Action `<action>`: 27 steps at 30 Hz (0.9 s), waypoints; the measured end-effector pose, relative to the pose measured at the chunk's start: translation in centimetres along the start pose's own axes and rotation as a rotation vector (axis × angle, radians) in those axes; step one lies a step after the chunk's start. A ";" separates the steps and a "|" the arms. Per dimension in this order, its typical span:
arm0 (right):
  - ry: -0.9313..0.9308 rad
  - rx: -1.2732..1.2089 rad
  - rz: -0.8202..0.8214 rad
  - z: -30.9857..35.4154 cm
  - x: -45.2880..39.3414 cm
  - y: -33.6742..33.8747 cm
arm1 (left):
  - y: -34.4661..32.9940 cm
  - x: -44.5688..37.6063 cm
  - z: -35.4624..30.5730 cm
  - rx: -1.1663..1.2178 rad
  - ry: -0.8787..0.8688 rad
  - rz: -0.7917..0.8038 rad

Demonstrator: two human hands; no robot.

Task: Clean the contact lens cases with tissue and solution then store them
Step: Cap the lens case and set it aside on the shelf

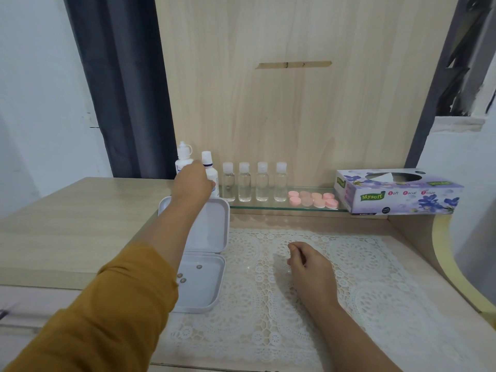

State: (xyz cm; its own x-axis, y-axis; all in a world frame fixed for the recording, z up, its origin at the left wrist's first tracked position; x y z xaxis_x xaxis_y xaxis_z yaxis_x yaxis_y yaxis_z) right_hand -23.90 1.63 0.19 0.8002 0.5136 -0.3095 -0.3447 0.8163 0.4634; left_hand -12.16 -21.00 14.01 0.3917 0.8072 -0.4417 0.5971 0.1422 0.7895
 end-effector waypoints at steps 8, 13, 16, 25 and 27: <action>-0.089 -0.256 -0.084 0.1 0.1 0.7 | 0.1 5.3 -2.2 0.242 -0.334 -0.415; -0.208 -0.387 -0.127 0.0 -0.6 1.3 | -3.6 11.0 -3.2 0.282 -0.381 -0.203; -0.224 -0.408 -0.106 0.0 -0.8 1.9 | -6.0 14.0 -3.0 0.279 -0.339 -0.039; -0.230 -0.343 -0.080 -1.7 0.0 4.5 | -8.8 18.1 -2.4 0.204 -0.300 0.199; -0.236 -0.341 -0.085 -2.1 0.3 4.8 | -8.9 18.1 -2.1 0.237 -0.278 0.194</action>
State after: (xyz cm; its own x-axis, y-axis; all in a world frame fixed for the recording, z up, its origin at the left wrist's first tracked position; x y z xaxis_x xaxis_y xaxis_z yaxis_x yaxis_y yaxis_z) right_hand -26.33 6.24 0.58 0.9096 0.3985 -0.1174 -0.3835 0.9141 0.1314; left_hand -11.90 -6.43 -0.14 0.6677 0.6155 -0.4186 0.6257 -0.1595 0.7635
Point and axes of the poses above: each hand's wrist, its own x-axis away from the middle knuckle, its own y-axis out of the back of the hand, z = x × y, the point moved 2 cm from there along -x, towards the middle knuckle, and after that the axes turned 3 degrees about -y, right-handed, at the moved point
